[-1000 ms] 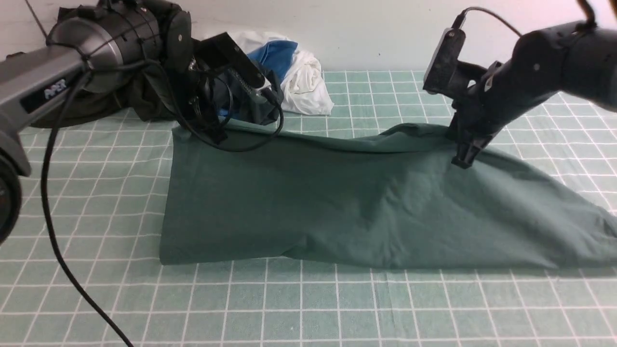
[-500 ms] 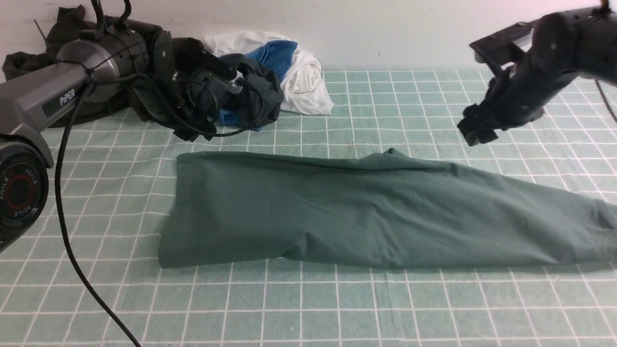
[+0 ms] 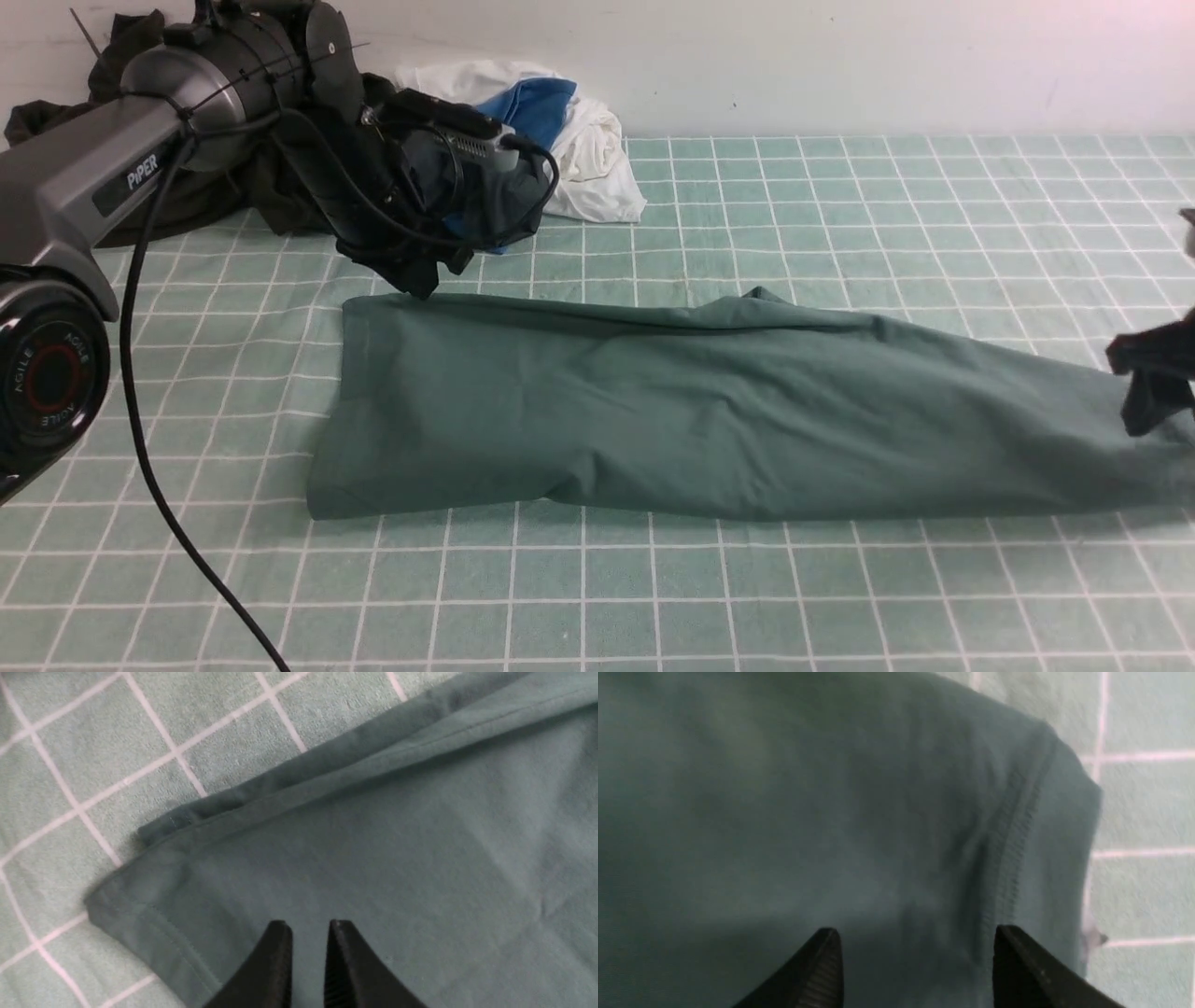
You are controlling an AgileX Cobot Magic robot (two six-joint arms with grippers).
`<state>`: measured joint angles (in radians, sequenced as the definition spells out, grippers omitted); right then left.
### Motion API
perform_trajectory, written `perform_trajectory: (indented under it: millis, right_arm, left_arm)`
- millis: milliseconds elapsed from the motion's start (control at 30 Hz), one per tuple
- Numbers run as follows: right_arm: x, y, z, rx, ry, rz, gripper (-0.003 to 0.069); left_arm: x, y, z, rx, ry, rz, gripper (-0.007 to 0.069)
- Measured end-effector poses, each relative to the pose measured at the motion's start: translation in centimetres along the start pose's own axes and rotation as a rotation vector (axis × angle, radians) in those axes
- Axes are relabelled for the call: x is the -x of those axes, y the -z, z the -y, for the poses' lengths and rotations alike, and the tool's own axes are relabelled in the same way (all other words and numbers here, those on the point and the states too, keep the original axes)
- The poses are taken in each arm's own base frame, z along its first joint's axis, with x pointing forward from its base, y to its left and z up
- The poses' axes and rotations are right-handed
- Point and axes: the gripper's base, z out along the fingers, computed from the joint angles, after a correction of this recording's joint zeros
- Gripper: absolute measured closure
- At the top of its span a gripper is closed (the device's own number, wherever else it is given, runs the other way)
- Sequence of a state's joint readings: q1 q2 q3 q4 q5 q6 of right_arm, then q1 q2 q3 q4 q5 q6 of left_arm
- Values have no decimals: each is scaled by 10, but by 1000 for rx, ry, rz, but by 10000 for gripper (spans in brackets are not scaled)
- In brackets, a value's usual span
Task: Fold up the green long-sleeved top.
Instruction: Use the right arm to clamp the right edge of the fabric
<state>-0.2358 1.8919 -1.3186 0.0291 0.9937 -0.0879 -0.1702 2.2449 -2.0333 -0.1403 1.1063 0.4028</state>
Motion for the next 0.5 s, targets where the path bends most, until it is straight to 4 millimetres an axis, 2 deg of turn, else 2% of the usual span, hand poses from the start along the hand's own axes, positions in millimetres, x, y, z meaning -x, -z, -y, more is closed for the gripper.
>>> perform_trajectory:
  millis: [67,200,233,400,500]
  right_arm:
    - [-8,-12,22,-3,-68,-22,237]
    - [-14,-31,42,19,-154,-56,204]
    - [-14,-37,45,26,-162,-63,200]
    - [-12,-40,42,35,-145,-46,197]
    - [-10,-41,38,33,-127,-31,225]
  left_arm:
    - [0,0,0,-3,-4,1,607]
    - [0,0,0,-5,-5,2,628]
    - [0,0,0,-5,-5,2,628]
    - [-2,0,1,-17,-6,-24,628]
    - [-4,1,3,-27,-16,-48,628]
